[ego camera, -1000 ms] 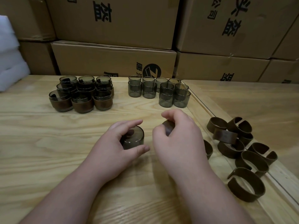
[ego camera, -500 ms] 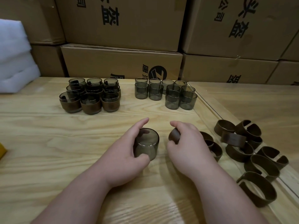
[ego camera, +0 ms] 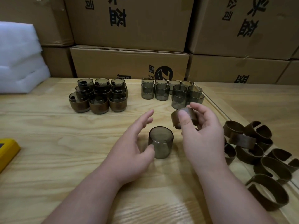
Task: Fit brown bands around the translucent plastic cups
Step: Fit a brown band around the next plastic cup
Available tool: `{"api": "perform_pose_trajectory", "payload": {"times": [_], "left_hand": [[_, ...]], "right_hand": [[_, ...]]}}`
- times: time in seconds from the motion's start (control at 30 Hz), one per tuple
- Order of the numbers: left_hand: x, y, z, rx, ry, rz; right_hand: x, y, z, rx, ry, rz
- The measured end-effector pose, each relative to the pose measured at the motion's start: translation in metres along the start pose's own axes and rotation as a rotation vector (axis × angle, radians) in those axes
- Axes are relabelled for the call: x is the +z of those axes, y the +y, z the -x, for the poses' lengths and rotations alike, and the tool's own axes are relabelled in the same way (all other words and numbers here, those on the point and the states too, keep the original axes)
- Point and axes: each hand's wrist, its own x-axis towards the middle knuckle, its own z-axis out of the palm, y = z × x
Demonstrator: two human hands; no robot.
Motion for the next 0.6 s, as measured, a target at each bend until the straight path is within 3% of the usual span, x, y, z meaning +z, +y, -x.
{"api": "perform_pose_trajectory", "payload": {"times": [0.27,0.43,0.6], "left_hand": [[-0.001,0.008,0.0,0.199,0.174,-0.067],[-0.002,0.005,-0.001,0.15,0.254,-0.068],[-0.003,0.0,-0.002,0.075,0.271,-0.043]], "right_hand": [[0.006,-0.001,0.01,0.0,-0.066,-0.036],[0.007,0.002,0.011,-0.043,-0.136,0.048],[0.009,0.005,0.012,0.032,-0.345,-0.012]]}}
